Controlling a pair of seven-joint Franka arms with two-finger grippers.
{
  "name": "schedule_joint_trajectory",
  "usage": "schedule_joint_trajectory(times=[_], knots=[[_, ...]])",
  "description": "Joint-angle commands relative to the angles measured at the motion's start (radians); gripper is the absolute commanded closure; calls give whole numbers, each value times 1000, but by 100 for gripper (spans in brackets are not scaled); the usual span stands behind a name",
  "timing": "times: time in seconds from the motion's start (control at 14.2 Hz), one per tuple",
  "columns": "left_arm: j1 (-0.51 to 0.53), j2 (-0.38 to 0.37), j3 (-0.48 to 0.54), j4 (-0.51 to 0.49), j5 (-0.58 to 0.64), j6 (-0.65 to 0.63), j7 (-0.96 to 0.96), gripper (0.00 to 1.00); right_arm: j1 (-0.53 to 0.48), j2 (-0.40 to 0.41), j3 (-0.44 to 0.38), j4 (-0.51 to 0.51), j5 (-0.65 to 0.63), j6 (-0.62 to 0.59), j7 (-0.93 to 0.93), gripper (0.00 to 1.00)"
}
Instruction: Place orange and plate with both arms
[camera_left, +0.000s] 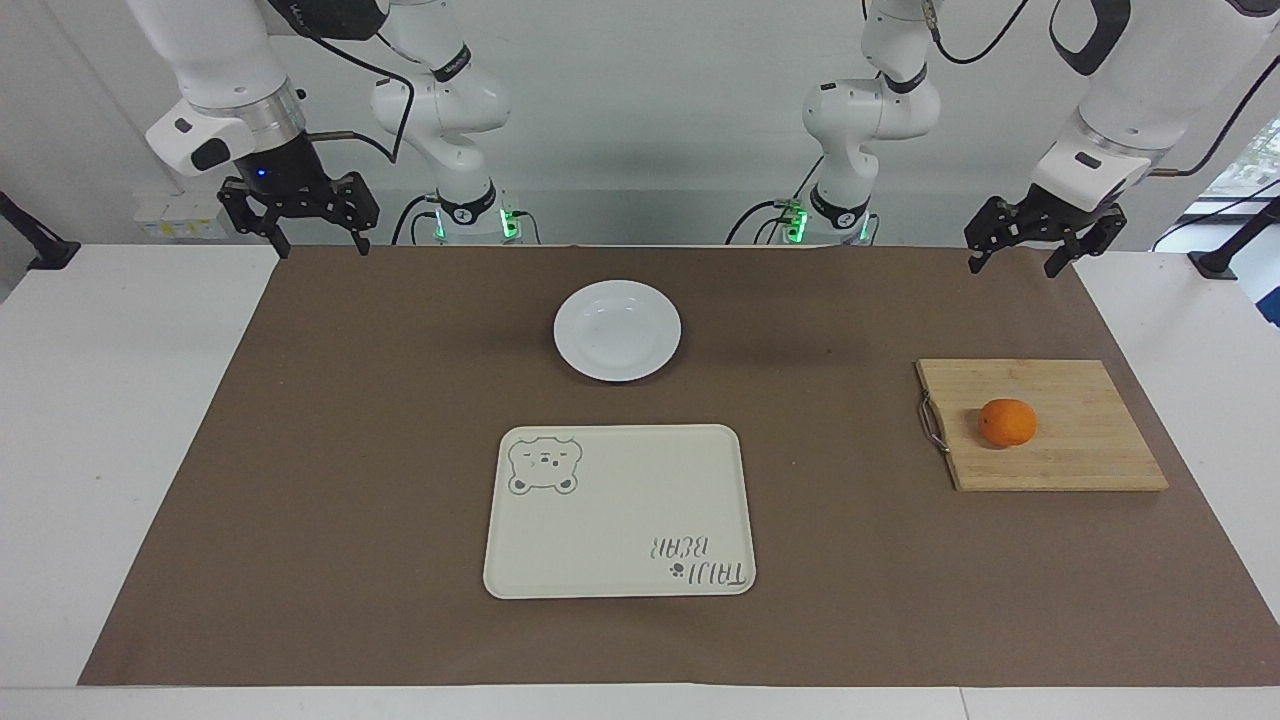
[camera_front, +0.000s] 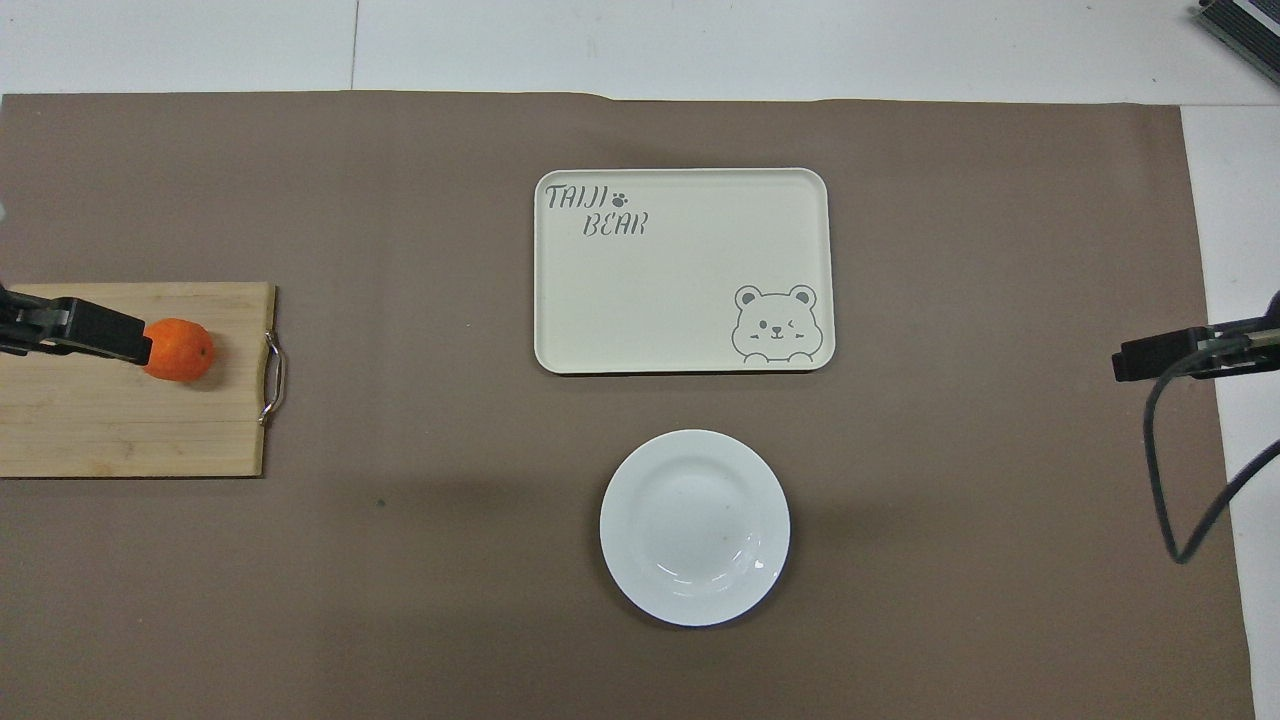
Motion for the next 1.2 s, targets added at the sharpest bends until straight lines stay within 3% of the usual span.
schedule_joint_trajectory(times=[0.0, 0.78, 1.13], knots=[[-4, -11, 6, -7, 4, -6, 3, 0, 0, -11, -1, -7, 3, -5, -17, 0], [7, -14, 9, -10, 4, -3, 8, 0, 1, -6, -1, 1, 4, 1, -18, 0], [8, -28, 13, -67, 4, 35, 15, 0, -9, -5, -7, -1, 3, 1, -18, 0]])
